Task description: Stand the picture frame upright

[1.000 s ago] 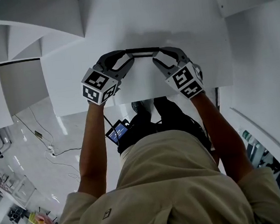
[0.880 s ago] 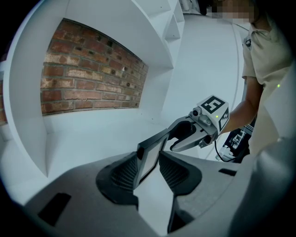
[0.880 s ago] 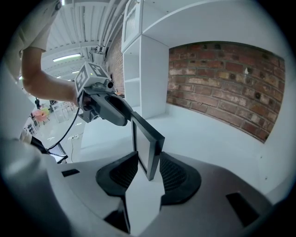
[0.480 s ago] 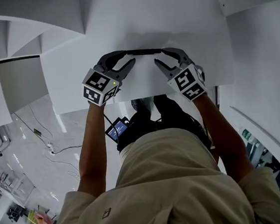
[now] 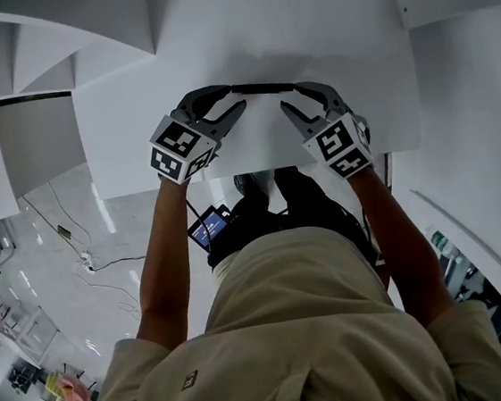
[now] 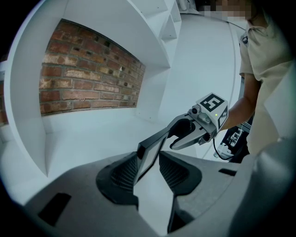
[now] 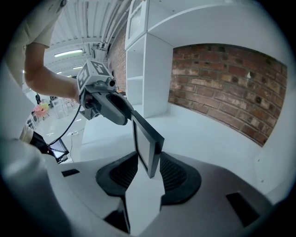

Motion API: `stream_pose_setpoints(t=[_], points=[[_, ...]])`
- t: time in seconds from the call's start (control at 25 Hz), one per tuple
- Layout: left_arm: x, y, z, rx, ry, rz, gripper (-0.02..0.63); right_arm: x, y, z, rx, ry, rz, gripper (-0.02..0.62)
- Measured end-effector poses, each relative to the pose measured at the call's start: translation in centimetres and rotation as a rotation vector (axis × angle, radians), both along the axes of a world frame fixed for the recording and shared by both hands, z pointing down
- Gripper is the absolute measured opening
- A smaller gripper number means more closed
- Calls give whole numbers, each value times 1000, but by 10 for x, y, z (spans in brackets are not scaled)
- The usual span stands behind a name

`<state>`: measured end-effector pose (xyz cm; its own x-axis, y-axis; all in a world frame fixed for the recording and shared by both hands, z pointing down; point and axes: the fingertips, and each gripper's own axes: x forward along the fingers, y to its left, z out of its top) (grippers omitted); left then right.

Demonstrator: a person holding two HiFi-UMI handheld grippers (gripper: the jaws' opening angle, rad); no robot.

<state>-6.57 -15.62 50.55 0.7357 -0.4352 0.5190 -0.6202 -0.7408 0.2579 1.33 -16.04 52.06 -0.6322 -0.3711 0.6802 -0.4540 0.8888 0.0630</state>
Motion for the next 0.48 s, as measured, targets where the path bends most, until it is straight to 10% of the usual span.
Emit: stream_pose_setpoints(t=[0.48], points=[[1, -1, 2, -1, 7, 12, 130, 2, -6, -2, 3, 1, 9, 143]])
